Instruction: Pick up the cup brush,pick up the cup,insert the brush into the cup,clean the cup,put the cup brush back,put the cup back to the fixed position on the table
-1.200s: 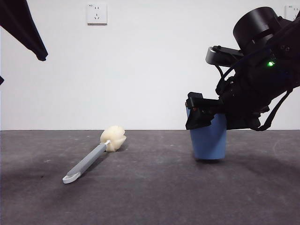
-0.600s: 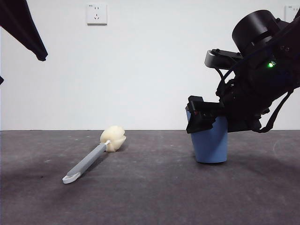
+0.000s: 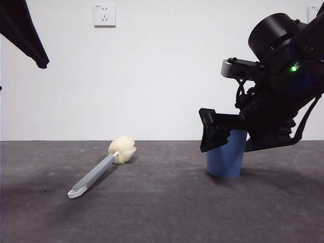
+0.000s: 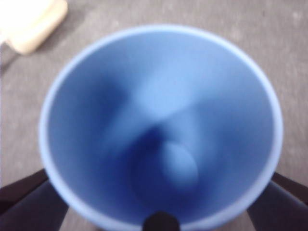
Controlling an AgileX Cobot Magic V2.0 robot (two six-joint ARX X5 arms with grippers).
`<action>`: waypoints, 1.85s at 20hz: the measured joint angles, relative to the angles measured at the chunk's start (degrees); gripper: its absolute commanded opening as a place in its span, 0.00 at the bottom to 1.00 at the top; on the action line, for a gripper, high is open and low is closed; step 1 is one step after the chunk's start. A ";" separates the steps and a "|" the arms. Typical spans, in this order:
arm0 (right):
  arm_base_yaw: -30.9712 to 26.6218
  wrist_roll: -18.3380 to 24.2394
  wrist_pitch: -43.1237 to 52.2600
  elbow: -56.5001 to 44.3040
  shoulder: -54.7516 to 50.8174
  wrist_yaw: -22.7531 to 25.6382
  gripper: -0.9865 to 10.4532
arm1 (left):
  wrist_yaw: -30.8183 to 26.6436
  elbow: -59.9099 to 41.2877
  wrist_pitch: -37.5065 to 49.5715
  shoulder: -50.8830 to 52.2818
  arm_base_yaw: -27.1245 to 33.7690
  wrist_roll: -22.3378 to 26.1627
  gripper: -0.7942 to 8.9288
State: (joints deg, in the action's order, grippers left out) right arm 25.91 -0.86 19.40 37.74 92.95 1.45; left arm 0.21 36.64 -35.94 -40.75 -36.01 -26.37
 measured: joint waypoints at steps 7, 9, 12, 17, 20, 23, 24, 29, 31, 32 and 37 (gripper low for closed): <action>0.00 0.81 -12.07 -1.46 -9.81 0.00 0.56 | -0.02 0.00 0.02 0.00 0.00 0.26 0.50; 0.00 1.60 -11.23 -1.40 -15.32 -0.02 0.56 | -0.02 0.00 0.46 0.00 0.00 0.26 0.50; -0.02 2.69 -13.40 -1.31 -19.28 0.00 0.56 | -0.02 0.00 1.07 0.00 0.00 0.26 0.50; 0.68 2.36 -23.63 -1.33 -24.15 0.00 0.56 | 0.00 0.00 1.01 0.00 0.00 0.26 0.50; 4.00 0.70 -33.05 -1.29 -32.98 -1.40 0.56 | 0.28 0.00 0.74 0.00 0.00 0.44 0.50; 7.58 -2.78 -46.88 -1.29 -40.37 -2.99 0.55 | 3.10 0.00 -1.05 0.00 0.00 2.60 0.50; 8.50 -4.04 -50.40 -1.29 -42.18 -3.02 0.55 | 4.48 0.00 -1.73 0.00 0.00 3.54 0.50; 11.50 -10.27 -61.16 -1.27 -49.18 -11.04 0.22 | 9.25 0.00 -5.31 0.00 0.00 7.72 0.11; 11.87 -11.85 -63.28 -1.27 -50.36 -13.57 0.08 | 9.42 0.00 -6.10 0.00 0.00 8.57 0.07; 12.02 -12.13 -63.80 -1.27 -50.64 -13.84 0.08 | 9.68 0.00 -6.14 0.00 0.00 8.85 0.07; 12.00 -13.27 -63.93 -1.27 -51.04 -14.51 0.09 | 10.49 0.00 -6.23 0.00 0.00 9.33 0.08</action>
State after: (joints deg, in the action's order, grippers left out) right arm 37.91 -14.13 -44.53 36.47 41.91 -13.06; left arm 10.70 36.64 -42.17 -40.75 -36.01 -17.04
